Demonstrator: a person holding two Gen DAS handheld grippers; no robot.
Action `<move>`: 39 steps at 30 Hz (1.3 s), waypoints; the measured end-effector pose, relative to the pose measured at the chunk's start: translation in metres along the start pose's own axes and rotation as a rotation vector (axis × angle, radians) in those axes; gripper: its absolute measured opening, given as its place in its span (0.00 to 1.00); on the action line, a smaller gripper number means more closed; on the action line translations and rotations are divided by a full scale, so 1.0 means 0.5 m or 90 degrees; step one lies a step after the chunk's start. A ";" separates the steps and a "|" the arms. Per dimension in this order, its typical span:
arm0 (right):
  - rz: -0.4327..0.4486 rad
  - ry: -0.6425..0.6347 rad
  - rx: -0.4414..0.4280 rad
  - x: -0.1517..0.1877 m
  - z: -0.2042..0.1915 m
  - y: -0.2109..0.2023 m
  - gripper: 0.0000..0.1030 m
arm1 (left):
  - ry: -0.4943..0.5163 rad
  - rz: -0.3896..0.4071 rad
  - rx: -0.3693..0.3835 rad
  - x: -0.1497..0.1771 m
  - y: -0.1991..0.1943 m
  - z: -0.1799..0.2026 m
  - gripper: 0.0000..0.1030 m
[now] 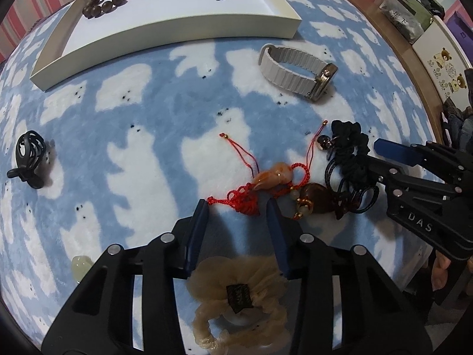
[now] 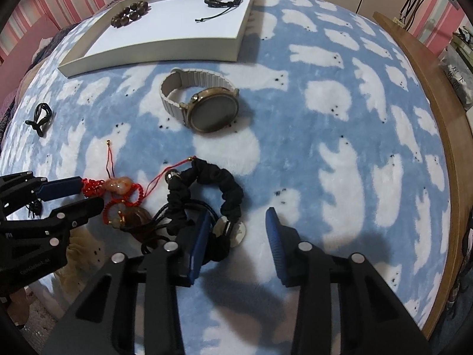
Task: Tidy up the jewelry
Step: 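Grasp the cream fluffy scrunchie with the left tool while the right tool grasps the black scrunchie, then carry the red gourd charm in the left tool while the right tool carries the black scrunchie into the tray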
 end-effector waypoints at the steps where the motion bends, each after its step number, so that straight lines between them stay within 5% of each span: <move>1: -0.001 0.001 -0.001 0.001 0.002 0.001 0.38 | 0.001 0.000 0.000 -0.002 0.001 0.001 0.38; 8: -0.006 0.003 -0.014 -0.003 -0.004 0.012 0.27 | -0.001 0.003 -0.007 -0.002 -0.001 -0.007 0.22; 19: 0.006 0.005 -0.021 -0.008 -0.011 0.013 0.09 | 0.008 0.002 0.015 -0.005 -0.001 -0.004 0.10; 39: 0.038 0.012 -0.013 -0.009 -0.007 -0.014 0.08 | 0.029 0.044 0.008 -0.004 -0.026 -0.002 0.04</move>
Point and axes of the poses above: each gripper's, at about its wrist camera, not at the fingertips, and y roughly the way its jaws point, z to its right, x to its underside, the point moved 4 cm from there along y, roughly the way its jaws point, and after that the axes turned 5 degrees about -z, right-handed, at the moved point
